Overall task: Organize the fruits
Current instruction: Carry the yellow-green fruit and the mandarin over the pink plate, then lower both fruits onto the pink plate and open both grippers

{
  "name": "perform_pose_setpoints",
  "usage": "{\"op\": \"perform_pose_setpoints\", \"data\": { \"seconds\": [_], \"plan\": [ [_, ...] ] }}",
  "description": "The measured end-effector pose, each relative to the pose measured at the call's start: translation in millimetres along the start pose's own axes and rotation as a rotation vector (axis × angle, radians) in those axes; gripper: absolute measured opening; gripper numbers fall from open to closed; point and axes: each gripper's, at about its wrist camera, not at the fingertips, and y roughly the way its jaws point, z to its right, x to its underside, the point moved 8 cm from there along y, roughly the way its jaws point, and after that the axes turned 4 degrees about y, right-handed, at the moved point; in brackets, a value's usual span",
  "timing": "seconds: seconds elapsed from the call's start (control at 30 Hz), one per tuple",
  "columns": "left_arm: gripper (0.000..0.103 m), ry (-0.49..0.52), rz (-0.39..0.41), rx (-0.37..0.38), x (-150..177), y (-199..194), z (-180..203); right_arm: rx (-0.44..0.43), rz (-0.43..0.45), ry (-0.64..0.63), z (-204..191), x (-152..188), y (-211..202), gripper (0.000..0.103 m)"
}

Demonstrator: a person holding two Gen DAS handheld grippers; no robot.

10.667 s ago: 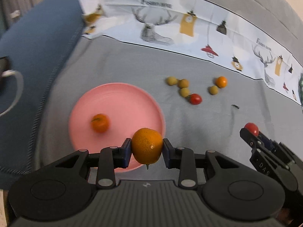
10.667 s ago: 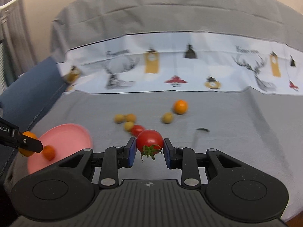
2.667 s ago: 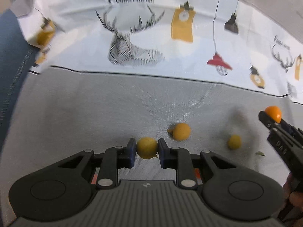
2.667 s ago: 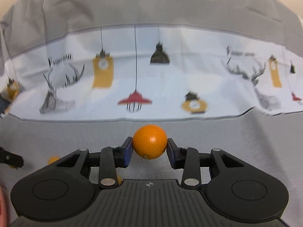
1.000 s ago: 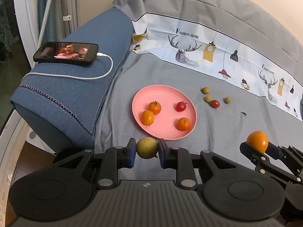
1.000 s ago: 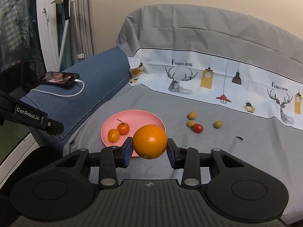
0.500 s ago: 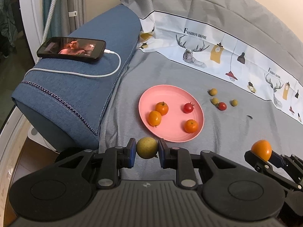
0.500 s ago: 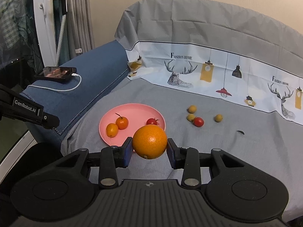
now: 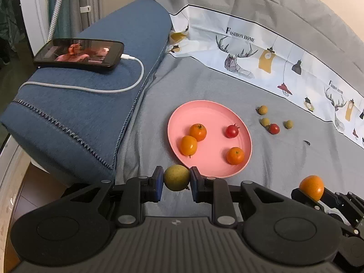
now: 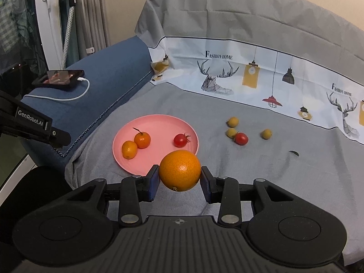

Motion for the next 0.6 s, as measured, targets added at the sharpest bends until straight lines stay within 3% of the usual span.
{"op": "perform_pose_setpoints", "data": {
  "seconds": [0.6],
  "plan": [
    [0.027, 0.041, -0.065, -0.022, -38.1, 80.5, 15.8, -0.031, -0.048, -0.039, -9.8, -18.0, 87.9, 0.04]
  ]
}}
